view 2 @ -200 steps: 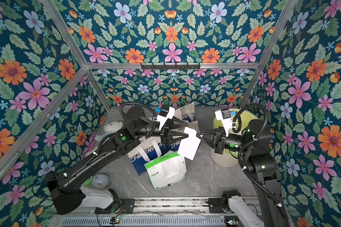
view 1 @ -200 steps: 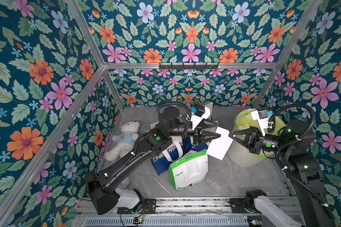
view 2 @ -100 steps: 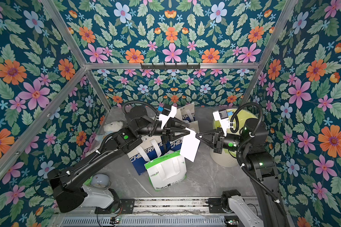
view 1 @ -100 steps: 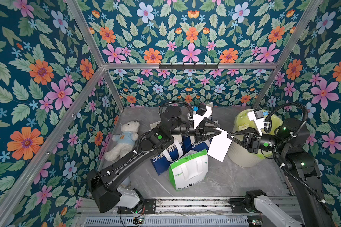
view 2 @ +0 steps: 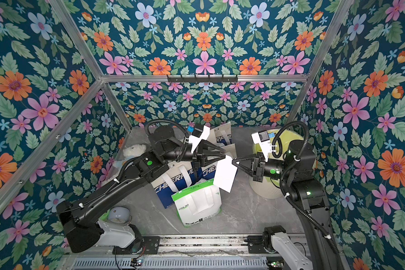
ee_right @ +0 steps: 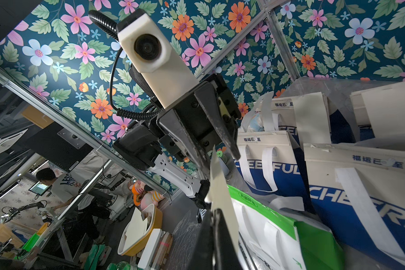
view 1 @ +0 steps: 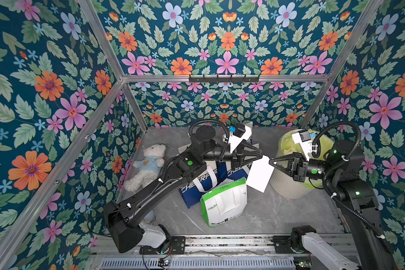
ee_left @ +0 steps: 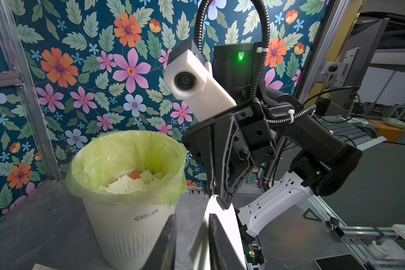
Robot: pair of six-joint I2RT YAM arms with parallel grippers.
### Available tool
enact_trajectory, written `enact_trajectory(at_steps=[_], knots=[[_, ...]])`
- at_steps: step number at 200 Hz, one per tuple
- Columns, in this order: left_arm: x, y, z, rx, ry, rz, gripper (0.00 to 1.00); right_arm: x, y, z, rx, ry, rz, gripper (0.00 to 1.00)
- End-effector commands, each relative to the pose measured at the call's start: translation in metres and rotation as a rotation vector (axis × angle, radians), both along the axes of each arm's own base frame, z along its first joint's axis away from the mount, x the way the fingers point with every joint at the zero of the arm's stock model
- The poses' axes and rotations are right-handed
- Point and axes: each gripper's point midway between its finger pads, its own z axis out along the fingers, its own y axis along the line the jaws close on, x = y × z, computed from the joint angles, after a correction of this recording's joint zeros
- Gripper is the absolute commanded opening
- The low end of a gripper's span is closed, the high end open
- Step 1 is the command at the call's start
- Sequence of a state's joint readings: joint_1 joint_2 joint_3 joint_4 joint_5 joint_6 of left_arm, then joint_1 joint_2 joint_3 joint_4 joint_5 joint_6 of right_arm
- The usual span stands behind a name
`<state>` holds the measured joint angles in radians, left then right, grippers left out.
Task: Shred takeout receipts and throw away
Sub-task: Shred the takeout receipt.
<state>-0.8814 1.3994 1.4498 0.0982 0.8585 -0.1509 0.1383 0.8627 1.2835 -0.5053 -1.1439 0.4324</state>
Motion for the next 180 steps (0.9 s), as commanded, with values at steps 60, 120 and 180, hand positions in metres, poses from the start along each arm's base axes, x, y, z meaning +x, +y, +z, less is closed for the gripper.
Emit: enact_trajectory(at_steps=[60,120,180], knots=[[-0.007,-0.004,-0.004,0.003,0.009,-0.056,0.1,0.0,0.0,0.002,-0.001,-0.025,-0.002,0.0],[-0.011,-0.001,-0.003,-0.004,0.001,-0.06,0.0,0.006,-0.002,0.002,-0.004,-0.029,-0.039,0.36],[-0.012,-0.003,-0.004,-0.008,0.005,-0.066,0.0,0.017,-0.002,0.007,0.011,-0.033,-0.069,0.38]])
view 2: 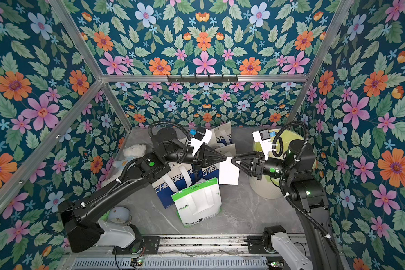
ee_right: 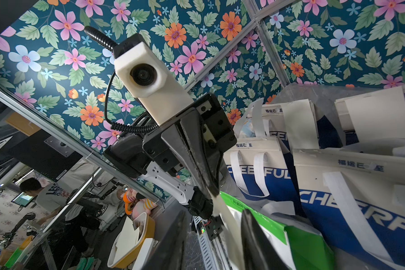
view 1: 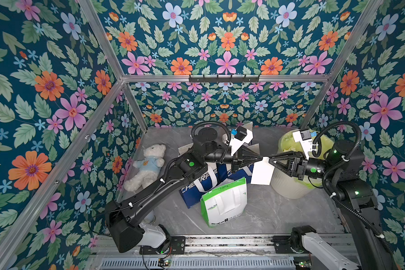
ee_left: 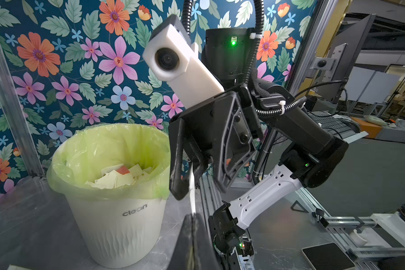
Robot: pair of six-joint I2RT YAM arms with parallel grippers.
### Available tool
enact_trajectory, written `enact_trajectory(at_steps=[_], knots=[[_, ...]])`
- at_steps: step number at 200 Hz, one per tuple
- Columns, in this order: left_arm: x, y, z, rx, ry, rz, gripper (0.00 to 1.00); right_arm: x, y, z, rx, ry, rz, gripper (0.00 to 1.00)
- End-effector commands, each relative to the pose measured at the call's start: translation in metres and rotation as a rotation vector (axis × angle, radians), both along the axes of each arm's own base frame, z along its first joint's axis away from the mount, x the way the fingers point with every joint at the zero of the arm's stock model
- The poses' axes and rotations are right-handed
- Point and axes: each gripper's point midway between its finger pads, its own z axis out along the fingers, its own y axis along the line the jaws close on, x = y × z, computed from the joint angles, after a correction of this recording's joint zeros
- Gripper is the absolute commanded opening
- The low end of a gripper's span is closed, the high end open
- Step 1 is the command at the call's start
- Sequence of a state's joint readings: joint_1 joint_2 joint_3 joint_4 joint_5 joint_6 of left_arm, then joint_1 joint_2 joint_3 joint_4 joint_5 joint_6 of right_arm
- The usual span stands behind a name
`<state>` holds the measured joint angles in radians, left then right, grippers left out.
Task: Shred takeout receipts and throw away
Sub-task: Shred the takeout receipt.
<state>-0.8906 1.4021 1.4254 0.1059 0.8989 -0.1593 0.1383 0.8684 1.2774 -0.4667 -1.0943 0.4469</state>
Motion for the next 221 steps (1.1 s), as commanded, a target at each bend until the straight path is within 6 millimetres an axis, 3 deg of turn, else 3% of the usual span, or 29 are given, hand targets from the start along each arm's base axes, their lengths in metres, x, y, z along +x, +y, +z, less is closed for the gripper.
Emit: enact_trajectory(at_steps=[1,50,121,137,177,221], knots=[[-0.004,0.0,0.006,-0.026,-0.013,-0.017,0.0,0.005,0.0,0.006,0.011,-0.021,-0.019,0.38],[-0.003,-0.003,0.004,-0.025,-0.005,-0.02,0.0,0.01,0.005,0.004,-0.002,-0.025,-0.03,0.3],[-0.004,-0.001,0.004,-0.024,-0.002,-0.015,0.0,0.01,0.008,0.0,-0.006,-0.02,-0.04,0.0],[-0.003,-0.002,0.002,-0.02,0.004,-0.015,0.0,0.01,0.007,-0.001,-0.007,-0.011,-0.043,0.0],[-0.001,-0.002,0.002,-0.033,-0.004,0.011,0.44,0.011,0.006,-0.01,-0.02,0.028,-0.058,0.0],[0.001,-0.004,0.004,-0.04,0.0,0.01,0.48,0.007,0.006,-0.009,-0.019,0.021,-0.056,0.0]])
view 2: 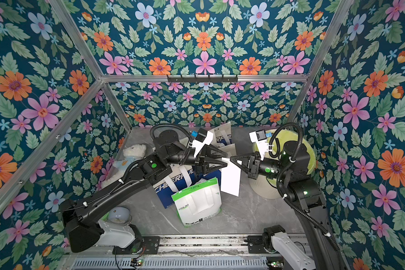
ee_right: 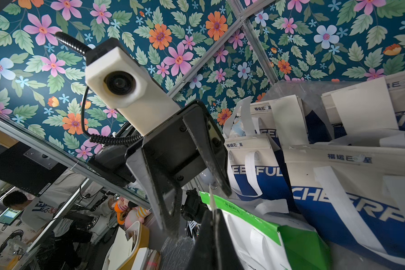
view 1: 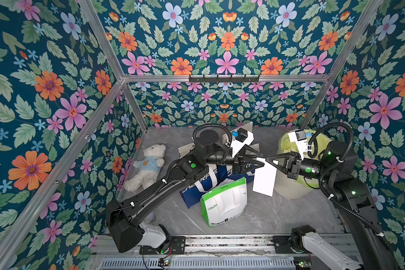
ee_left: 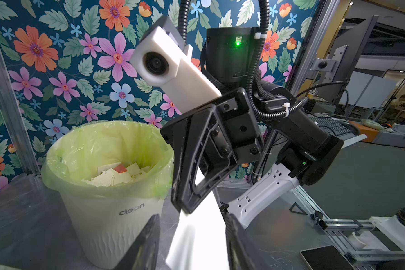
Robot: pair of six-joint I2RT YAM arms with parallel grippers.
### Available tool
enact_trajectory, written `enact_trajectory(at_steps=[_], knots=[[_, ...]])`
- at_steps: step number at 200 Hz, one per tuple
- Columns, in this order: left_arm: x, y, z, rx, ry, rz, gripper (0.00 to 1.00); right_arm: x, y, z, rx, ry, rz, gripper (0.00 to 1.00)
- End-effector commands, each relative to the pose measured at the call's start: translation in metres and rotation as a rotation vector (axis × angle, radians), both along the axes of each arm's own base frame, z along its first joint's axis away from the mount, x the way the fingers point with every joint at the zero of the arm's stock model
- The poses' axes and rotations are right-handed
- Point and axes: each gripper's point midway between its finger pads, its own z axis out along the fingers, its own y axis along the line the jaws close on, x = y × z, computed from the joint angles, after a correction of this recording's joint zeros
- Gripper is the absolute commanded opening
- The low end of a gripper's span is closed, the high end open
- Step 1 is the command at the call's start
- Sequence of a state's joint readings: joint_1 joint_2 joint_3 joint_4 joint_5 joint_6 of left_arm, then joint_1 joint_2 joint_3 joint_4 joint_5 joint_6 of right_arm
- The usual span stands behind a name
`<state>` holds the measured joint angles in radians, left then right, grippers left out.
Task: Shred takeout receipts and throw away
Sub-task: Shred the takeout receipt.
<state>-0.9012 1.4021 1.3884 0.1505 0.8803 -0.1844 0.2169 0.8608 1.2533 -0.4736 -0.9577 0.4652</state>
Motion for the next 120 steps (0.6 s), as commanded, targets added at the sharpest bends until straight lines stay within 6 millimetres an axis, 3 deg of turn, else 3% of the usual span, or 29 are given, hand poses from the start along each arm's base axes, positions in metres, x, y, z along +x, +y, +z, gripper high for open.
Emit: enact_trajectory(at_steps=[1,53,104,120], knots=[[0.001,0.0,0.012,-0.038,-0.021,0.003,0.48,0.0,0.0,0.003,0.001,-0.016,0.002,0.0],[0.001,-0.007,0.009,-0.023,-0.008,-0.013,0.38,-0.001,0.002,0.004,0.002,-0.021,0.011,0.0],[0.002,-0.009,0.006,-0.01,-0.001,-0.017,0.18,-0.002,0.001,0.005,-0.002,-0.03,0.008,0.0],[0.001,-0.009,0.004,-0.004,0.004,-0.015,0.16,-0.002,0.001,0.005,-0.004,-0.034,0.004,0.0]])
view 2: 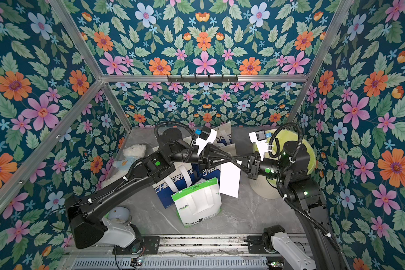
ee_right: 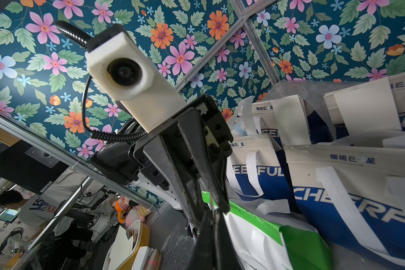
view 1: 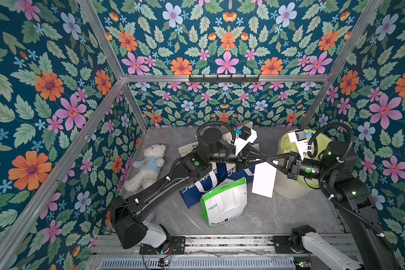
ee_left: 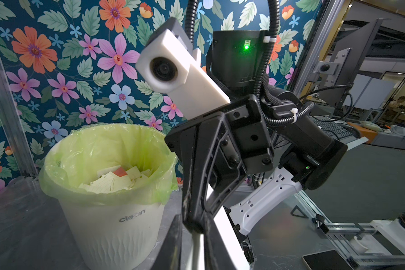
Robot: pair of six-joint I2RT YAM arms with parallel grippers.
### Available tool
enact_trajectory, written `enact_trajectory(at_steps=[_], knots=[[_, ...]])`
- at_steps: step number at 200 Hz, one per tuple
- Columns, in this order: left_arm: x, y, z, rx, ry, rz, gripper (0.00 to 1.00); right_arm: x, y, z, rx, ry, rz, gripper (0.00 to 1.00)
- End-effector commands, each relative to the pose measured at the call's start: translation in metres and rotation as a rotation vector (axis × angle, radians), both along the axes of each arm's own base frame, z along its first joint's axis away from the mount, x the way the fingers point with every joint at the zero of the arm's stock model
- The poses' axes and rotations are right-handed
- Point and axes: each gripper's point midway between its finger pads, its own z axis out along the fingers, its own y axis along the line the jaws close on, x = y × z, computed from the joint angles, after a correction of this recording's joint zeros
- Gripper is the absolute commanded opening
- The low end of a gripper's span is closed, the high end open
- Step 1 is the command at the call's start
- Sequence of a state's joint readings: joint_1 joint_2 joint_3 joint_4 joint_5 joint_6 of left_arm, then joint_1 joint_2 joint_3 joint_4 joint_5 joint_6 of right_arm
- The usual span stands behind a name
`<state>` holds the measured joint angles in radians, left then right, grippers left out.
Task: Shred takeout receipts and throw away
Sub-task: Shred the takeout receipt.
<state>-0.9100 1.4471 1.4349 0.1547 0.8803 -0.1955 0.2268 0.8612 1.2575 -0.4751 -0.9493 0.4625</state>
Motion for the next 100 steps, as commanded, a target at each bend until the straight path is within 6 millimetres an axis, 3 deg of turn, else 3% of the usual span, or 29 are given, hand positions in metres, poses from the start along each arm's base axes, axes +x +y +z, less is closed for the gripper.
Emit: enact_trajectory(at_steps=[1,56,100], knots=[[-0.002,0.0014,0.001,-0.001,-0.003,-0.006,0.16,-0.0014,-0.0002,0.004,-0.002,-0.029,0.002,0.0],[-0.0025,0.0045,-0.0039,0.012,-0.003,0.006,0.17,-0.001,-0.0012,0.0059,-0.005,-0.037,-0.009,0.0],[-0.0029,0.0046,-0.0033,0.009,-0.01,0.004,0.12,-0.0019,-0.0007,0.0069,-0.004,-0.036,-0.002,0.0]])
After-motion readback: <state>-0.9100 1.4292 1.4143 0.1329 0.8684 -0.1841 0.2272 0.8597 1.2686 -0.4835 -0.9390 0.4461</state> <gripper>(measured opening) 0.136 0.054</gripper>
